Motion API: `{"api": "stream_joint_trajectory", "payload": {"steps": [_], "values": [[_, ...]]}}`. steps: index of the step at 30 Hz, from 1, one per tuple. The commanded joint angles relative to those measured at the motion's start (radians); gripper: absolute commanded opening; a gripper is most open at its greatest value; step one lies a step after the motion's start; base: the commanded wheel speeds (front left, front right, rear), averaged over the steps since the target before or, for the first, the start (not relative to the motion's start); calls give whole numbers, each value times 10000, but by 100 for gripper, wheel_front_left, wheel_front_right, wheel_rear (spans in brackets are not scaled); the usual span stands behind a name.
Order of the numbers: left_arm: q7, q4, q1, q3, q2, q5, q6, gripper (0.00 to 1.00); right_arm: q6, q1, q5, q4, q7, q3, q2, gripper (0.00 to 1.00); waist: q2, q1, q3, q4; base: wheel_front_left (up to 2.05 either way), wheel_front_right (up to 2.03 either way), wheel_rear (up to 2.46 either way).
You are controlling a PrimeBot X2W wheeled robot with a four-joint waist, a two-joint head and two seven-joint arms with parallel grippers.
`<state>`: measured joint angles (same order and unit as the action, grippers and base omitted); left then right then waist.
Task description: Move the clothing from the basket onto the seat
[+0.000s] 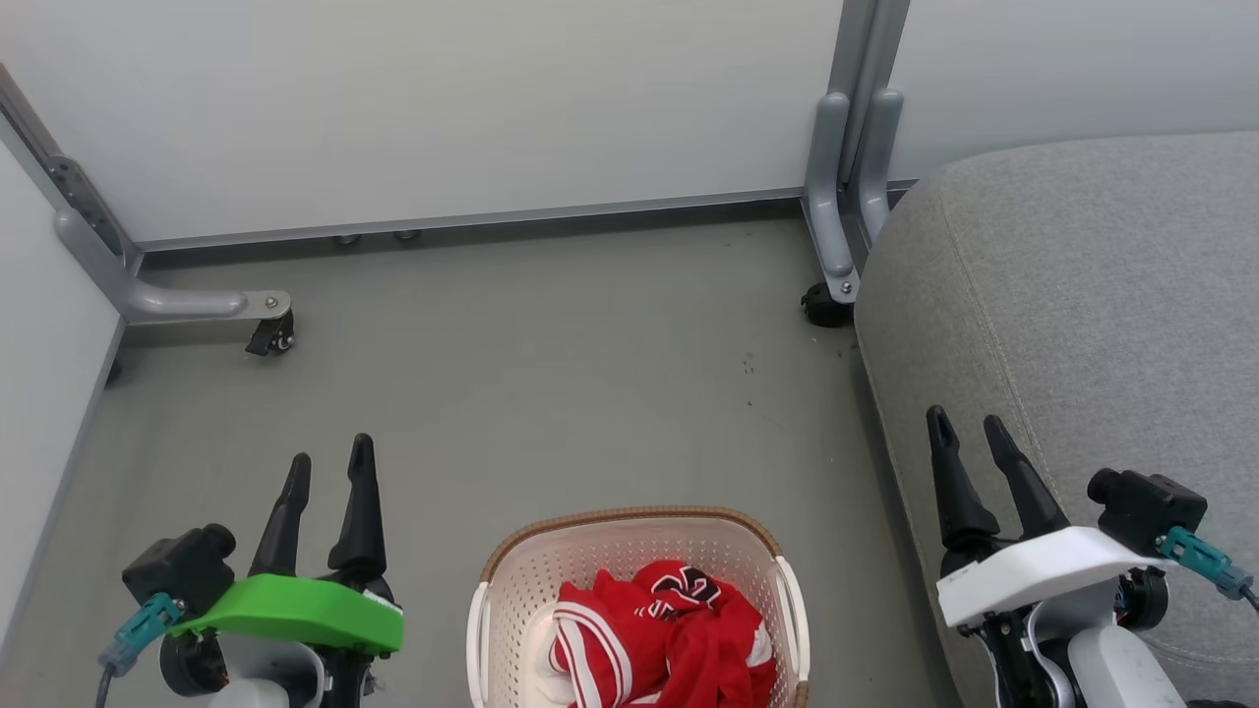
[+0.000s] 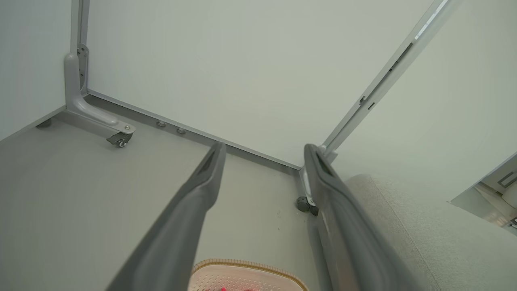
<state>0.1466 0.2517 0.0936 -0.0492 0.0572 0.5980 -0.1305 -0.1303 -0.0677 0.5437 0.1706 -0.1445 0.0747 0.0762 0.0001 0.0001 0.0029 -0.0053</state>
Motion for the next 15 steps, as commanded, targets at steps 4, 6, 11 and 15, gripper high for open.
{"api": "stream_joint_trajectory", "payload": {"steps": [4,6,11,15], "values": [[181,84,184,-27,78,-668,-2,100,-4,-45,-638,-40,-204,76,13,100,-1,-1,-3,-12,0,0,0],[229,156,188,-14,71,-906,-2,100,-4,-38,-837,-16,-256,87,-2,100,-1,-1,-4,-14,0,0,0],[348,329,205,29,45,-1449,-3,100,-4,-26,-1357,-2,-372,129,-32,100,-1,-1,-8,-18,0,0,0],[439,479,231,86,22,-1825,-3,100,-5,-15,-1746,-2,-460,148,-58,100,-1,-1,-11,-25,0,0,0]]}}
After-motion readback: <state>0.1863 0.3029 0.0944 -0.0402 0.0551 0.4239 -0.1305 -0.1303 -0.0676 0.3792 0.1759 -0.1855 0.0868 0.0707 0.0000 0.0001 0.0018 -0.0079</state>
